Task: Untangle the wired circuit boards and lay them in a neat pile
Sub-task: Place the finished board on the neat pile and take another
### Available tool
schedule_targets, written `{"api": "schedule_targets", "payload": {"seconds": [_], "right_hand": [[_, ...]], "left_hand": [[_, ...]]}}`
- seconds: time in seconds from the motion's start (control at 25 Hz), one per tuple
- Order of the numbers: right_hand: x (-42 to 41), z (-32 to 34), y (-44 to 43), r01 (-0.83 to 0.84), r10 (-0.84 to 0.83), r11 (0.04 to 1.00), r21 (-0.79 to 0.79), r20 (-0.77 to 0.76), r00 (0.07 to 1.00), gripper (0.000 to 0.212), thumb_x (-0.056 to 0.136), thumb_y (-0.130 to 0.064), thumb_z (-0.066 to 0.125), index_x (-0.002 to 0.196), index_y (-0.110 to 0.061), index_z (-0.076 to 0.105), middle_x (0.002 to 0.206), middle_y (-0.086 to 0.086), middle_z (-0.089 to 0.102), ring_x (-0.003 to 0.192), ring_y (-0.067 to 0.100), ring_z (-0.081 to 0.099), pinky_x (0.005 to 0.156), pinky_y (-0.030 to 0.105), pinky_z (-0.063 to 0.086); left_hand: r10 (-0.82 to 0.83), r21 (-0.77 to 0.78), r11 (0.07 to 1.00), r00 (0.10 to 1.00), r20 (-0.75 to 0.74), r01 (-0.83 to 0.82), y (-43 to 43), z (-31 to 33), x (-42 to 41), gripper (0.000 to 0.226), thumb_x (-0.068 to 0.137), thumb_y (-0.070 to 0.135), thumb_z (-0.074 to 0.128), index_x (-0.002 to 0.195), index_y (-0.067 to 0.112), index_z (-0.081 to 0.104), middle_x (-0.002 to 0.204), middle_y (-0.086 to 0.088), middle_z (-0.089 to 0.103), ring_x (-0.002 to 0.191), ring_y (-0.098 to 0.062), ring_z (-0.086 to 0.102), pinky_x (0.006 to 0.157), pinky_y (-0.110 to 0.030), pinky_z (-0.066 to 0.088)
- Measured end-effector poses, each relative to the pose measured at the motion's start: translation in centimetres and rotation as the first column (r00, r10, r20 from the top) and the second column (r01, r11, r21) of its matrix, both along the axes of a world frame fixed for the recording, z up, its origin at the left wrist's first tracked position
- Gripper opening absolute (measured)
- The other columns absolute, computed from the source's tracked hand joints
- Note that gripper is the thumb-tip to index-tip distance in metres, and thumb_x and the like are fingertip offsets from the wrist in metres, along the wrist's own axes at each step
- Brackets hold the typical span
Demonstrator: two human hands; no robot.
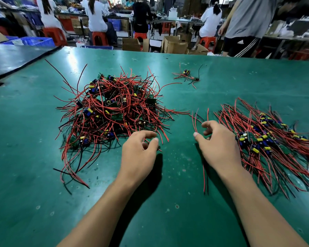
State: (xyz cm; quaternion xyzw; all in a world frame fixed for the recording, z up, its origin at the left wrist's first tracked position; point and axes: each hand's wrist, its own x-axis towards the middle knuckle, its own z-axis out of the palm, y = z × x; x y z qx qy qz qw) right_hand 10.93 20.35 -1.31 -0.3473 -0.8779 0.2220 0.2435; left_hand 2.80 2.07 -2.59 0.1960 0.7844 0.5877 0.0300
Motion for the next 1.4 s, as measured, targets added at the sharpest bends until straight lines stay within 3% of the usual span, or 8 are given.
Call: {"api": "schedule_targets", "payload": {"seconds": [0.12, 0.28, 0.48, 0.68, 0.88, 1.04, 1.16, 1.4], "right_hand": [[-0.2, 0.1, -0.8, -0.057, 0.058, 0.994, 0.088, -0.008, 0.998, 0.033, 0.090, -0.033, 0.071, 0.118, -0.018, 0.067, 0.111, 0.006, 0.065, 0.106, 0.029, 0.060, 0.096, 0.044, 0.047], [-1.1, -0.8, -3.7, -0.365, 0.365, 0.931, -0.010, 0.005, 0.931, 0.029, 0.091, -0.031, 0.070, 0.117, -0.018, 0.070, 0.113, 0.003, 0.064, 0.108, 0.022, 0.059, 0.100, 0.038, 0.045], [-1.0, -1.2, -1.5, -0.167, 0.163, 0.986, 0.019, 0.133, 0.978, 0.048, 0.092, -0.039, 0.067, 0.134, -0.018, 0.062, 0.131, 0.012, 0.061, 0.123, 0.033, 0.051, 0.107, 0.040, 0.039], [-1.2, -1.7, -1.7, -0.104, 0.094, 0.993, 0.059, 0.154, 0.984, 0.053, 0.093, -0.042, 0.064, 0.140, -0.019, 0.056, 0.138, 0.007, 0.056, 0.129, 0.030, 0.047, 0.107, 0.041, 0.036], [-1.7, -2.2, -4.7, -0.289, 0.291, 0.953, 0.085, -0.011, 0.957, 0.035, 0.093, -0.034, 0.067, 0.124, -0.020, 0.068, 0.121, -0.001, 0.061, 0.117, 0.021, 0.052, 0.101, 0.038, 0.041], [-2.0, -2.5, -5.8, -0.445, 0.448, 0.893, 0.073, -0.048, 0.893, 0.024, 0.092, -0.030, 0.065, 0.111, -0.017, 0.073, 0.110, -0.002, 0.066, 0.108, 0.020, 0.058, 0.099, 0.039, 0.045], [-2.1, -2.4, -5.7, -0.475, 0.477, 0.879, 0.043, -0.077, 0.876, 0.016, 0.092, -0.028, 0.066, 0.099, -0.018, 0.076, 0.100, -0.001, 0.070, 0.100, 0.019, 0.061, 0.094, 0.039, 0.048], [-2.1, -2.5, -5.4, -0.460, 0.450, 0.888, -0.014, -0.188, 0.873, 0.011, 0.091, -0.020, 0.070, 0.095, -0.014, 0.078, 0.095, -0.002, 0.072, 0.094, 0.014, 0.065, 0.091, 0.029, 0.048]], "left_hand": [[-0.010, -0.127, 0.992, 0.992, -0.130, -0.007, 0.1, 0.0, 0.0, 0.016, 0.090, 0.015, 0.065, 0.104, 0.020, 0.070, 0.092, 0.009, 0.060, 0.064, 0.004, 0.054, 0.066, -0.005, 0.038], [-0.041, -0.298, 0.954, 0.974, -0.222, -0.028, 0.3, 0.0, -0.7, 0.033, 0.089, 0.016, 0.065, 0.122, 0.013, 0.067, 0.125, -0.001, 0.064, 0.111, -0.013, 0.057, 0.093, -0.011, 0.031], [-0.082, -0.387, 0.922, 0.964, -0.254, -0.024, 0.4, -0.3, -0.9, 0.044, 0.090, 0.022, 0.061, 0.133, 0.013, 0.060, 0.140, -0.004, 0.054, 0.130, -0.019, 0.048, 0.111, -0.030, 0.035], [-0.012, -0.290, 0.956, 0.985, -0.172, -0.040, 0.2, 0.0, -1.1, 0.057, 0.089, 0.020, 0.062, 0.144, 0.017, 0.047, 0.134, -0.009, 0.060, 0.118, -0.021, 0.055, 0.105, -0.022, 0.034], [0.020, -0.181, 0.983, 0.999, -0.039, -0.027, -0.3, 0.6, -1.8, 0.073, 0.089, 0.017, 0.062, 0.153, 0.032, 0.030, 0.116, 0.003, 0.060, 0.090, -0.019, 0.061, 0.079, -0.009, 0.036], [-0.057, -0.172, 0.983, 0.998, 0.012, 0.058, -0.5, 0.5, -2.4, 0.073, 0.090, 0.017, 0.061, 0.152, 0.040, 0.028, 0.136, -0.014, 0.058, 0.110, -0.030, 0.059, 0.099, -0.034, 0.045], [-0.123, -0.140, 0.983, 0.992, 0.006, 0.122, -0.5, 0.4, -2.7, 0.072, 0.091, 0.011, 0.058, 0.153, 0.034, 0.028, 0.156, -0.003, 0.038, 0.141, -0.019, 0.038, 0.118, -0.040, 0.028], [-0.139, 0.009, 0.990, 0.990, 0.028, 0.139, -0.5, 0.3, -2.7, 0.059, 0.092, 0.006, 0.057, 0.144, 0.030, 0.044, 0.140, 0.013, 0.053, 0.117, -0.040, 0.058, 0.099, -0.057, 0.047]]}}
